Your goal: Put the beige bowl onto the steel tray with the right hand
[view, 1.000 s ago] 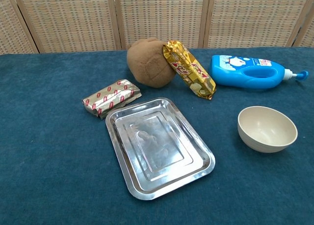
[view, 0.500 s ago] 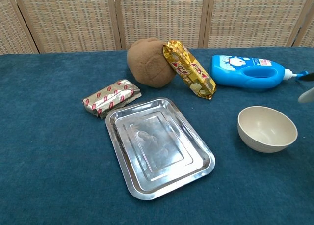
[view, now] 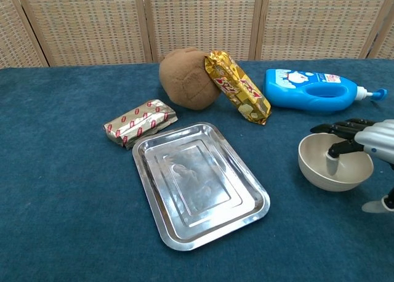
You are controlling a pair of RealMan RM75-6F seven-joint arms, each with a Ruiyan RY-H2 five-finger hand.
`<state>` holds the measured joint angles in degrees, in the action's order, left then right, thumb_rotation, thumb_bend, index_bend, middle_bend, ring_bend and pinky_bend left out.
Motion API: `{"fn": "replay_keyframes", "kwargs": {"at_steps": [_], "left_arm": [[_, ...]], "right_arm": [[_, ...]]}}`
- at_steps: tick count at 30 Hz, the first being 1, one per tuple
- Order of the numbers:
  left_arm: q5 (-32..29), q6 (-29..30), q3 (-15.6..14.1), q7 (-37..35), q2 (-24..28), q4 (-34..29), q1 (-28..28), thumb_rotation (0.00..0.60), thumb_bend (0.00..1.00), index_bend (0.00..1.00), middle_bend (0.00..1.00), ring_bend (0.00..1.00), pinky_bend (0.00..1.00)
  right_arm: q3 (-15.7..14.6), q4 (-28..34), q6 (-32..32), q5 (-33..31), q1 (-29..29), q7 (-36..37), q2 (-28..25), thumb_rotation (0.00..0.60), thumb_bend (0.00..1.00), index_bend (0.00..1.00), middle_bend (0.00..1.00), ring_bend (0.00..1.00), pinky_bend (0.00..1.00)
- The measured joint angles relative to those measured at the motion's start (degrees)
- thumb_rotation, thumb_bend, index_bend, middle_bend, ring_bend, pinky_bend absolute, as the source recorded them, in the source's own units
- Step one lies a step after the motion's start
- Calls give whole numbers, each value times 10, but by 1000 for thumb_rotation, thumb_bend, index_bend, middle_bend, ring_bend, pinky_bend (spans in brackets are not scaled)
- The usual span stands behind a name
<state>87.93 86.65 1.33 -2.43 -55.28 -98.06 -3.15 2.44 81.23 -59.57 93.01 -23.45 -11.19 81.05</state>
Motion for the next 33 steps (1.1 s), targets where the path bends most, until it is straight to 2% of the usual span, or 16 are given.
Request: {"fn": "replay_keyframes", "kwargs": {"at_steps": [2, 5, 10, 15, 20, 26, 29, 33], "left_arm": [[-1, -1, 1, -1, 0, 0, 0, 600, 0, 0, 0, 0, 0], [-3, -2, 1, -1, 0, 0, -1, 600, 0, 0, 0, 0, 0], [-5, -5, 0, 0, 0, 1, -2, 600, 0, 0, 0, 0, 0], [-5, -6, 0, 2, -1, 0, -2, 600, 0, 0, 0, 0, 0], [-13, -16, 1, 4, -3, 2, -6, 600, 0, 0, 0, 0, 0], [-34, -32, 8, 2, -3, 3, -13, 600, 0, 0, 0, 0, 0], [-43, -41, 10, 1, -2, 3, -16, 600, 0, 0, 0, 0, 0], [-53, -50, 13, -3, -2, 4, -20, 600, 0, 0, 0, 0, 0]], "right_arm": [[0, -6, 6, -8, -4, -2, 7, 600, 327, 509, 0, 0, 0], [0, -14, 7, -12, -8, -2, 15, 600, 405, 551, 0, 0, 0], [-3, -24, -6, -6, -12, 2, 25, 600, 428, 633, 0, 0, 0], [-6, -29, -32, 14, -16, 3, 30, 600, 430, 642, 0, 0, 0], [0, 2, -40, 29, -31, -2, 23, 600, 430, 642, 0, 0, 0], [39, 58, 27, 12, -98, -80, 28, 600, 430, 642, 0, 0, 0], [61, 69, 73, -24, -130, -139, 51, 600, 430, 642, 0, 0, 0], [85, 64, 117, -87, -174, -212, 108, 600, 431, 642, 0, 0, 0]]}}
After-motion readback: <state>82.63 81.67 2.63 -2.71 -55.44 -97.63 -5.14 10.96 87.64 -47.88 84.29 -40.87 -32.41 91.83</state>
